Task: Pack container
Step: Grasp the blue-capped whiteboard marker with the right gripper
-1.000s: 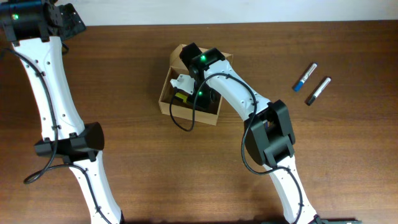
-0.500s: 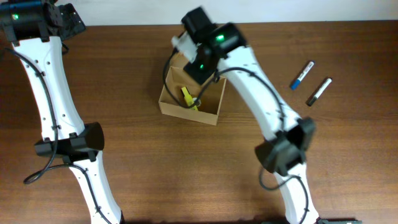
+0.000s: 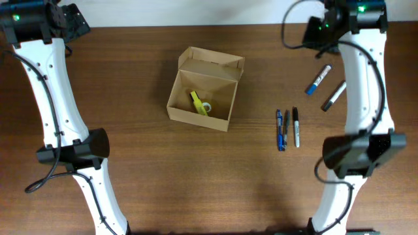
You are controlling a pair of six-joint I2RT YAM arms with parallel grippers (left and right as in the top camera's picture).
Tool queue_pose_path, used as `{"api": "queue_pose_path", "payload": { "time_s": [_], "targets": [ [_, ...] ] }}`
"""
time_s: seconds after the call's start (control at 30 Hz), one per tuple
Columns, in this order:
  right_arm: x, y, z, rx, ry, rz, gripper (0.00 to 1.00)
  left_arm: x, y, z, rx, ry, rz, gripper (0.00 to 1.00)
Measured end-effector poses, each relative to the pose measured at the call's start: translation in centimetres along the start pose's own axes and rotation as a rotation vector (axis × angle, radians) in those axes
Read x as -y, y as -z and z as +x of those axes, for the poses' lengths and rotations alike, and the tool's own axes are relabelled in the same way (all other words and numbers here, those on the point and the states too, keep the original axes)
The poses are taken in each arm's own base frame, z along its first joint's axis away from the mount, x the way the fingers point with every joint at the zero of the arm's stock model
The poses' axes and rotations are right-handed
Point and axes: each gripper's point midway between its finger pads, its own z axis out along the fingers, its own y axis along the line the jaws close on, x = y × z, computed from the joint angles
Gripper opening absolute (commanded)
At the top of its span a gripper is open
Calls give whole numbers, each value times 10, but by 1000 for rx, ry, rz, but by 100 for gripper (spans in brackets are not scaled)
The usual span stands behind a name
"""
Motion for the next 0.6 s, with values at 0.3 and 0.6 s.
{"api": "queue_pose_path", "payload": {
  "time_s": [0.3, 0.6],
  "targets": [
    [33, -120, 45, -251, -304, 113, 45, 0, 0, 0, 0, -1, 0, 100],
    [43, -139, 39, -236, -408, 107, 45, 0, 0, 0, 0, 0, 0, 100]
  ]
}}
